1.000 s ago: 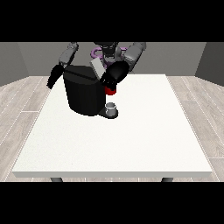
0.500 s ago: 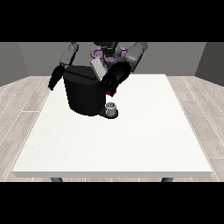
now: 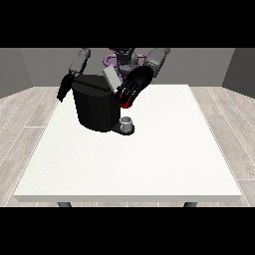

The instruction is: Insert the coffee pod into the coffee machine and close the lid

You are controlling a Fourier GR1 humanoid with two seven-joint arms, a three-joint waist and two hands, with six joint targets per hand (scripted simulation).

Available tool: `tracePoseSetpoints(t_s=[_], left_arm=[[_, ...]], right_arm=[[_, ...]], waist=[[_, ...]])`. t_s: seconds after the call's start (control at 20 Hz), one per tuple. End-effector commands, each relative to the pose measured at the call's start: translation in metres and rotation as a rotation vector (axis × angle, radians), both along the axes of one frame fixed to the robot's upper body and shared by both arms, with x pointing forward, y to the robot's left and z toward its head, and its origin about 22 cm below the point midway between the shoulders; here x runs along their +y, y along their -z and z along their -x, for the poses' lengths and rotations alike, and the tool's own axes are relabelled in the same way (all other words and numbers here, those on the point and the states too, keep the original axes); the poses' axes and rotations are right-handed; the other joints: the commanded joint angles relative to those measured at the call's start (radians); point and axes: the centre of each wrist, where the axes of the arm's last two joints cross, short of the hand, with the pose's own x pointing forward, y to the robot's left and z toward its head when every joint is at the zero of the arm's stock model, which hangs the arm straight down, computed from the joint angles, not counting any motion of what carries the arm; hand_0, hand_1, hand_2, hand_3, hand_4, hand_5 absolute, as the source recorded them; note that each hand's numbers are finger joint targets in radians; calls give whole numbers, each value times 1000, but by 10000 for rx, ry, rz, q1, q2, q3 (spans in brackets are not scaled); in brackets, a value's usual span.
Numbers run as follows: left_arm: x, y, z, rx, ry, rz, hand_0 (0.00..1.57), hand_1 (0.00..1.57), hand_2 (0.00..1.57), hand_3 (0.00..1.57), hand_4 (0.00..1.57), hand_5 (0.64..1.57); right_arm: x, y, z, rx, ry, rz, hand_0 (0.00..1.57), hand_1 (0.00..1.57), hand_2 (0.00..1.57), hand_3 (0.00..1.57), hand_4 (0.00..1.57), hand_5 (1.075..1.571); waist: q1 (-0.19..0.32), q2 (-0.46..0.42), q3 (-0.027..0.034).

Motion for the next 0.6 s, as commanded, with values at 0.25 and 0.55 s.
tracePoseSetpoints(t_s=[0.25,0.55], left_arm=[[-7,94,-2,2495,-47,869,0,0,0,0,0,1571],[-29,150,5,3368,1231,4779,0,0,151,0,0,1571]], right_arm=[[-32,54,27,1485,532,-297,0,0,0,0,0,1571],[-37,102,61,2591,946,-447,0,0,0,0,0,1571]], waist=[[972,-1979,-37],[1735,-3451,-55]])
